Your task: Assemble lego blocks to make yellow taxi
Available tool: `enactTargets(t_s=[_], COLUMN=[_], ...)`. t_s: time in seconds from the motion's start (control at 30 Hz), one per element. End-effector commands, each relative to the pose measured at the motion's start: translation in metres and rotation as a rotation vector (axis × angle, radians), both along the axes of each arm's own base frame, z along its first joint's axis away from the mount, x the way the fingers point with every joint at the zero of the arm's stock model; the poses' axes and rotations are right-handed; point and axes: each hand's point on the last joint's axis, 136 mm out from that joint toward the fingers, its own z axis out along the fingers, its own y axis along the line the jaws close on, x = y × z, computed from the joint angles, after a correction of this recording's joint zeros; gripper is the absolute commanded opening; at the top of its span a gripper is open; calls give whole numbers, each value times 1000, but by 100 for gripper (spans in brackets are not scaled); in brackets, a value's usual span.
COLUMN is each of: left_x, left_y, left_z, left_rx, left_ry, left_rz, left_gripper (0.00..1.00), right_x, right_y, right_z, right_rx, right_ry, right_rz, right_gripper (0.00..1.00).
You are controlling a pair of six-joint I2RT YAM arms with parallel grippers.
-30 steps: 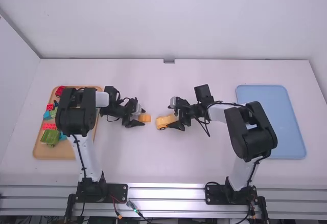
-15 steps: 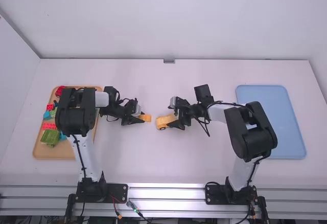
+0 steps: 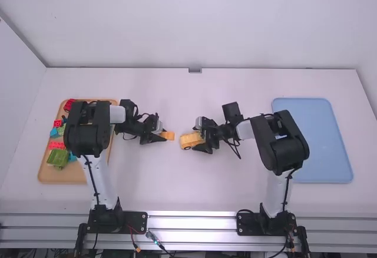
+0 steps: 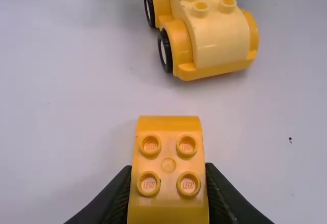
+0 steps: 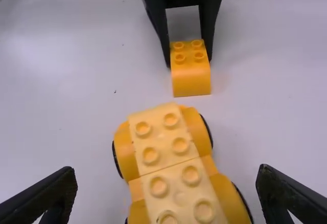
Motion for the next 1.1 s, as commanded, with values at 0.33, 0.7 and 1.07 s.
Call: enactTargets(t_s=[0.33,0.7,1.07], left_x=[-4,-3,5], left_y=[-8,-8,-9], left_z=[7,8,12], left_rx=[-89,-83,-81], left_ry=[36,81,88], left_rz=[3,26,37], left_gripper=[33,29,25], right_x=[3,4,2], right_y=[-7,0,2], right_z=[-15,-16,-22], right_rx=[-64,-75,-121], right_ry=[-110,-194,-188], right_rz=[27,69,65], right_gripper=[89,88,83])
